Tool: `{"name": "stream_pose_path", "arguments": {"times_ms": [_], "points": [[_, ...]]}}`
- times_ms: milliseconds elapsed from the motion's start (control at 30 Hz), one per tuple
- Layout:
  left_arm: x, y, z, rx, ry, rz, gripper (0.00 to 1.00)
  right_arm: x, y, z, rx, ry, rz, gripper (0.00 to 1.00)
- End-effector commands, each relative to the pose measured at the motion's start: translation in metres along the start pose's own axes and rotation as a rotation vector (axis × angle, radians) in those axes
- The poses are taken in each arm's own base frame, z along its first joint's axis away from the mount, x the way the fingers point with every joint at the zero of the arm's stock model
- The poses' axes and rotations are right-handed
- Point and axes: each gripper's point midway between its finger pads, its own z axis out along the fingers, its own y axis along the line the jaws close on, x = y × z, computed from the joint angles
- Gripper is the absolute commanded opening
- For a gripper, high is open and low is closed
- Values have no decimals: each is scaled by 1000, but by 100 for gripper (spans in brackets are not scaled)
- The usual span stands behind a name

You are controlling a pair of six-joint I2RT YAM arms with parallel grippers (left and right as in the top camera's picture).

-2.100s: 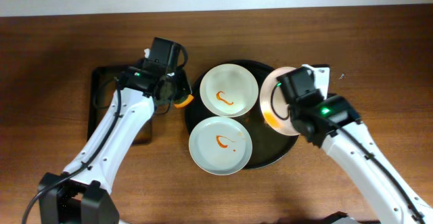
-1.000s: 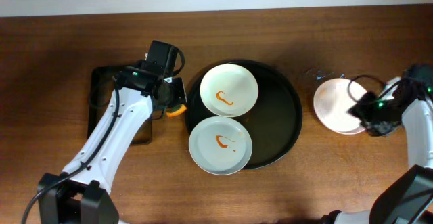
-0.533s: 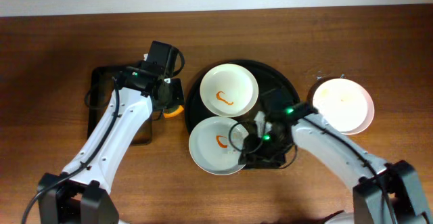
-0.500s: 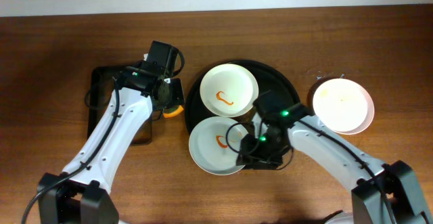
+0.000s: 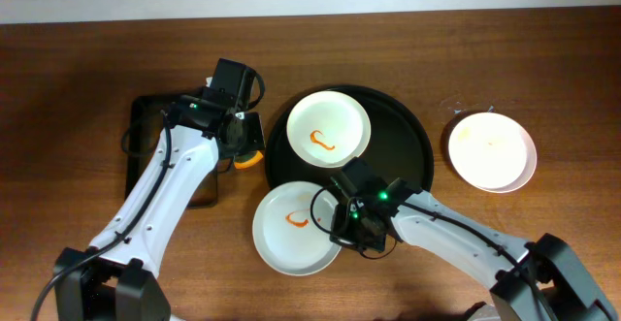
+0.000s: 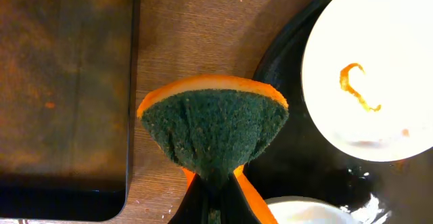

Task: Clean dirty plates on tray and stack at the side
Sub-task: 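Grasp the lower-left plate rim with the right gripper, then scrub the lower plate with the sponge in the left gripper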

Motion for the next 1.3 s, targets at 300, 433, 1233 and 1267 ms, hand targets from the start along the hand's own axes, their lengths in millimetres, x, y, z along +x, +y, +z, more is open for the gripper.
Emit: {"name": "stream_pose_path", "arguments": {"times_ms": [300,433,1233,1267], "points": [[53,-131,-15,503,152,241,0,-68,-58,-42,110,-215,-35,4],[94,-159,14,491,270,324,0,-71,-65,-44,148,-235,-31,4],[167,-177,94,436,508,409,0,-71,-75,-46,200,-245,-23,4],[162,-167,100,369,482,415,0,-70,-76,-46,203,-242,-22,4]]}}
